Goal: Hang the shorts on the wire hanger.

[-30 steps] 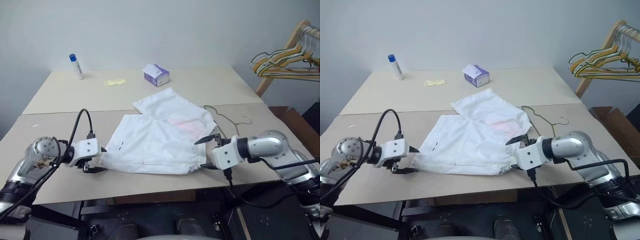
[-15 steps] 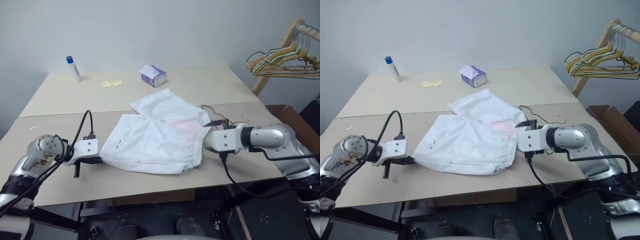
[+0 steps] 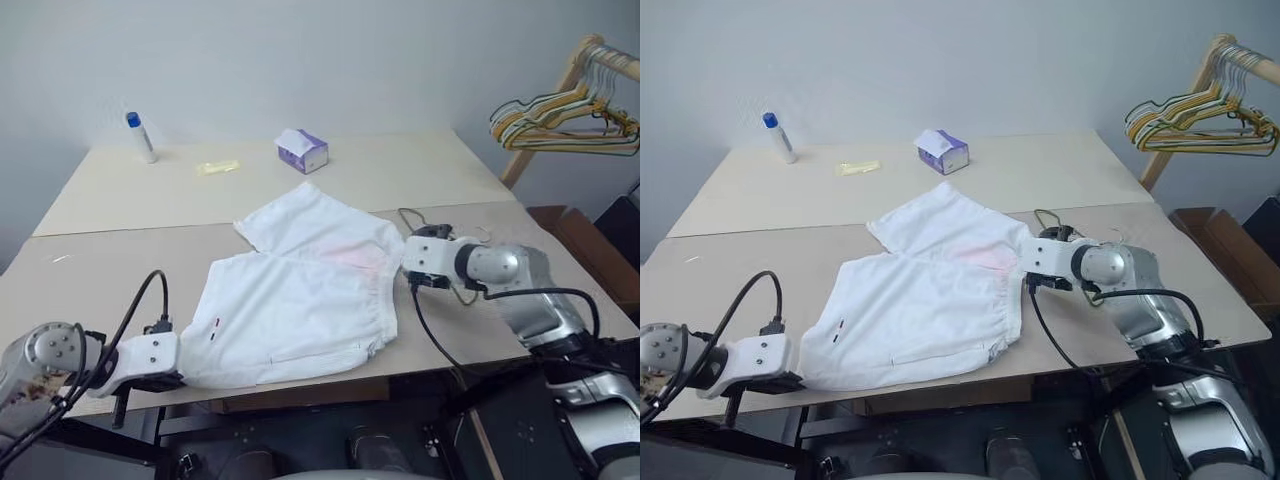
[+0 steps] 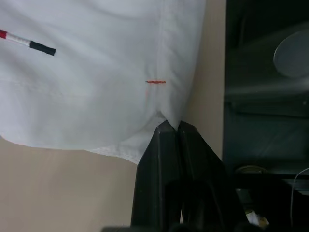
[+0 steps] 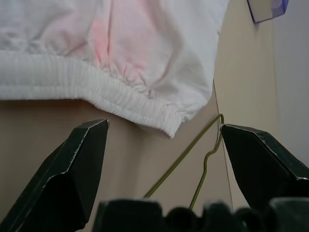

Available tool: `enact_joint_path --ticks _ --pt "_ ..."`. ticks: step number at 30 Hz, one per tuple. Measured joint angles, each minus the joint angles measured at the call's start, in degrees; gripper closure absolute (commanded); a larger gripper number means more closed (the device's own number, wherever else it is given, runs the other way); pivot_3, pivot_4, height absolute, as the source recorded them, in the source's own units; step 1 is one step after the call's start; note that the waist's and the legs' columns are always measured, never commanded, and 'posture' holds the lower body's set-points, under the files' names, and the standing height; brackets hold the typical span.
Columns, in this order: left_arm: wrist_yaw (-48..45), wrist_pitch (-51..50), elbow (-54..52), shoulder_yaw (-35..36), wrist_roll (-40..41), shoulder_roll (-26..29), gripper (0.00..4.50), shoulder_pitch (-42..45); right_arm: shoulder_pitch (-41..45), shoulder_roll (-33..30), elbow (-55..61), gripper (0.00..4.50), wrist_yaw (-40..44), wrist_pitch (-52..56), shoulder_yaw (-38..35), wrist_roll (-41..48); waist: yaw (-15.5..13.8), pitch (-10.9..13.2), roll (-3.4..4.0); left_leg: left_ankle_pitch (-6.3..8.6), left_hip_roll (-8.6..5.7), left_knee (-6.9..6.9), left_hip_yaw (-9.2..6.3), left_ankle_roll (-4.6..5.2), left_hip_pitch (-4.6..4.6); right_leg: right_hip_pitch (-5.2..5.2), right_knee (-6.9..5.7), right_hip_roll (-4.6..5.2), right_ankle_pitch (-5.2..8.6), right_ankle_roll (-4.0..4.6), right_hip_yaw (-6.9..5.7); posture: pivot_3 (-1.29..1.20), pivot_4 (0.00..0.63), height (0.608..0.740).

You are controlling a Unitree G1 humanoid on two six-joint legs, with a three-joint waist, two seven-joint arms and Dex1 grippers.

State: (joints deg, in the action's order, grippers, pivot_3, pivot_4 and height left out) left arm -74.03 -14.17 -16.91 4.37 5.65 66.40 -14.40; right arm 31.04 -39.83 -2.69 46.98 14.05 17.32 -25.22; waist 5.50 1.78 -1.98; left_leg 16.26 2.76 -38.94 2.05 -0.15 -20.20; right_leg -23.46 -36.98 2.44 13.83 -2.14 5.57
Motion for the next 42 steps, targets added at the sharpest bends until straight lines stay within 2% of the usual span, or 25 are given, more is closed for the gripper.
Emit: enact_joint_path --ticks 4,7,10,15,19,22,26,30,34,42 --pt "0.52 -2.11 -3.59 1.44 0.94 0.54 4.48 -2.02 0.09 0.22 -0.9 0.18 -1.13 1.43 0.16 -1.46 -0.18 0.02 0.02 0.0 -0.02 0.0 0.0 0.0 -0.03 0.0 0.05 0.02 0.01 -0.02 0.0 -0.03 0.0 0.74" --pt "4.58 -0.31 -2.82 1.14 -1.15 -1.61 4.48 -0.46 -0.01 0.31 -0.84 0.18 -1.33 1.64 0.16 -1.63 -0.05 0.03 0.03 0.0 -0.02 0.0 -0.01 0.0 0.01 0.03 0.01 0.0 0.01 -0.01 0.0 -0.04 0.0 0.74" --pt "4.98 2.4 -0.51 1.16 -0.32 -2.93 3.89 1.65 -0.27 0.29 -0.5 0.18 -1.44 1.65 0.13 -1.63 0.07 0.03 0.03 0.0 -0.02 0.0 -0.02 0.0 0.02 0.03 0.0 0.0 0.0 0.0 -0.01 -0.05 0.0 0.74" --pt "-1.18 3.89 0.71 3.94 6.54 -1.95 2.36 3.55 -0.95 0.14 1.61 0.18 -0.8 6.3 -1.8 -0.43 0.21 0.03 0.03 0.0 -0.02 0.0 -0.02 0.0 -0.05 -0.02 0.06 0.01 0.01 -0.01 -0.01 -0.07 0.0 0.74" --pt "-6.56 5.54 3.82 7.29 10.23 0.66 1.11 4.59 -1.57 -0.12 3.78 0.18 1.38 14.02 -5.77 3.02 0.4 0.04 0.05 0.0 -0.02 0.01 -0.02 0.0 -0.01 0.0 0.05 0.0 0.01 -0.01 -0.02 -0.08 0.0 0.74" --pt "-8.69 6.14 5.57 8.5 13.06 0.29 0.06 6.66 -1.96 0.26 4.39 0.18 3.23 20.67 -8.61 6.83 0.64 0.04 0.05 0.0 -0.01 0.0 -0.02 0.0 0.0 0.04 0.05 0.0 0.01 -0.01 -0.03 -0.08 0.0 0.74" --pt "-6.81 3.76 4.75 9.24 20.41 -5.74 0.02 14.33 0.89 3.28 2.33 0.18 5.79 31.41 -13.86 15.88 0.95 0.04 0.05 0.0 -0.03 -0.02 -0.1 0.0 0.01 0.15 0.07 0.01 -0.01 -0.05 -0.05 -0.08 0.0 0.74" --pt "-2.4 0.29 1.84 7.63 25.94 -12.92 0.02 20.29 2.0 3.22 -2.75 0.18 6.16 33.59 -14.84 20.43 1.64 0.02 0.02 0.01 -0.05 -0.01 -0.17 0.0 -0.02 0.24 0.24 0.01 -0.05 -0.09 -0.07 -0.09 0.0 0.74" --pt "1.79 -1.34 -0.52 4.49 26.92 -18.07 0.02 24.16 5.16 4.5 -12.16 0.18 3.96 34.32 -14.57 21.99 2.72 0.02 0.02 0.0 -0.09 -0.02 -0.19 0.0 0.0 0.26 0.23 0.02 -0.1 -0.12 -0.01 -0.09 0.0 0.74" --pt "5.09 -2.33 -2.28 1.34 26.77 -21.16 0.02 25.62 6.85 5.89 -24.4 0.18 2.6 29.75 -13.05 23.15 4.9 0.03 0.02 0.0 -0.14 -0.01 -0.34 0.0 0.0 0.3 0.24 0.02 -0.1 -0.14 -0.01 -0.09 0.0 0.74"
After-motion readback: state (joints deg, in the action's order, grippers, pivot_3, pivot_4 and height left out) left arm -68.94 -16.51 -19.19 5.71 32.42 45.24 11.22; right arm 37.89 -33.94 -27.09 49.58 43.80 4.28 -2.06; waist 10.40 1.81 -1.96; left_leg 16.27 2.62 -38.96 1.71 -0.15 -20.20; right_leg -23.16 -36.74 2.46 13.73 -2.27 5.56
